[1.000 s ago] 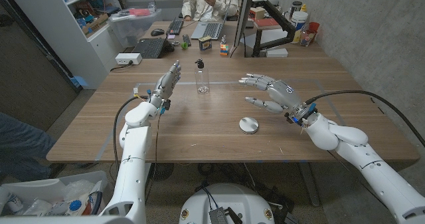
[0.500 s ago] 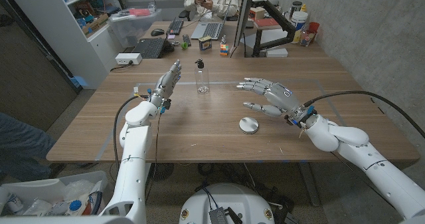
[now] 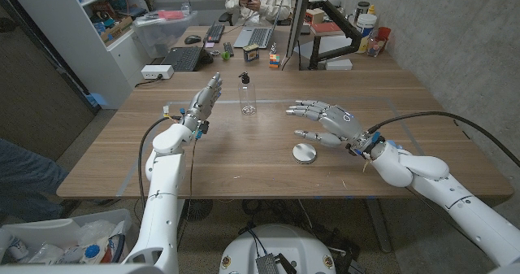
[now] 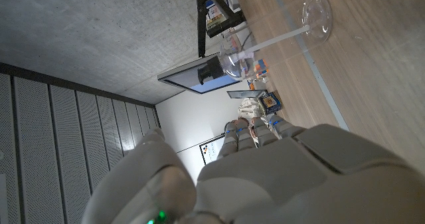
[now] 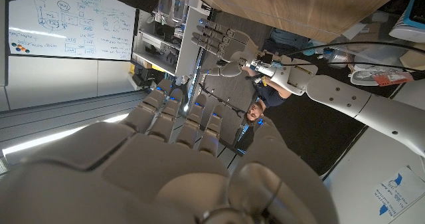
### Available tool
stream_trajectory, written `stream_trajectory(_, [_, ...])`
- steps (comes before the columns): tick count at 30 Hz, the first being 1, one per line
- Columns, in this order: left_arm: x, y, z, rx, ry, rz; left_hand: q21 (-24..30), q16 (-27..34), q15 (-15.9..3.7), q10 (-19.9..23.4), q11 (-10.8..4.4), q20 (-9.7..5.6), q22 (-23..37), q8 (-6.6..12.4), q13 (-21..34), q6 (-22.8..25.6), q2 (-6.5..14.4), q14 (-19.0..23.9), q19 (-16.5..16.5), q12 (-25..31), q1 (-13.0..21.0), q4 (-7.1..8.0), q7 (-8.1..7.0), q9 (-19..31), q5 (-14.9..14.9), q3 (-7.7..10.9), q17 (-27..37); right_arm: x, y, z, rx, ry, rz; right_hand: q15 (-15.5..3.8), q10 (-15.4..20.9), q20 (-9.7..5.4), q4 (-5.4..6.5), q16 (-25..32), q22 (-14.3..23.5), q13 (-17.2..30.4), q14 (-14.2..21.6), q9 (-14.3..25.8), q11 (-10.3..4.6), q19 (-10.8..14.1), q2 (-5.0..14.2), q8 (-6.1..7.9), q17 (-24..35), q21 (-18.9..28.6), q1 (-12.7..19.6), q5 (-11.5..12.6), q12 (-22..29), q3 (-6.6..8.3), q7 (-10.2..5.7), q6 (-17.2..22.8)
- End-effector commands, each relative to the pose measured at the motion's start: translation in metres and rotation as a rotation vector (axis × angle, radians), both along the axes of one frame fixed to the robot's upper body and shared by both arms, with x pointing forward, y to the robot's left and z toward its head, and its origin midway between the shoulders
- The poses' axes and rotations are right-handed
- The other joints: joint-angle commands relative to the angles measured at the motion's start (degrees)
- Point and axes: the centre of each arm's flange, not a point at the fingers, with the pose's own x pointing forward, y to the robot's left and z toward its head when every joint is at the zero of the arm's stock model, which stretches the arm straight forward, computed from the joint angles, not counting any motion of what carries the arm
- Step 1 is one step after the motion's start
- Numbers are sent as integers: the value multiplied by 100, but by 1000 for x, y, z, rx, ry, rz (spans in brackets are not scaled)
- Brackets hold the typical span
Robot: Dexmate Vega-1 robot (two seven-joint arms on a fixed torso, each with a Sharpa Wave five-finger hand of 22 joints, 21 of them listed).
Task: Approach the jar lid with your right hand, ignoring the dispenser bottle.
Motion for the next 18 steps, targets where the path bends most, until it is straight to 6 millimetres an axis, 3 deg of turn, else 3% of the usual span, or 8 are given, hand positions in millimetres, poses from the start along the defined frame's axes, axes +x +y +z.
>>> stream_trajectory(1, [-2, -3, 0, 7, 0, -3, 5, 15, 1, -31, -18, -29, 17, 9, 9, 12, 38, -49, -69, 14, 21, -2, 21, 26, 1, -26, 34, 3, 4, -6, -34, 11, -13, -551, 18, 55, -27, -4, 7, 35, 18, 27, 45, 28, 19, -6, 19, -4, -29, 60, -9, 15, 13, 41])
stream_trajectory(18, [-4, -4, 2, 6, -8, -4, 5, 16, -1, -43, -9, -18, 17, 10, 10, 18, 46, -51, -75, 9, 25, -3, 30, 27, -1, -42, 34, 9, 11, -10, -59, 22, -30, -504, 25, 78, -41, 7, 6, 36, 49, 28, 106, 19, 33, -7, 17, -9, -17, 72, -10, 26, 14, 57])
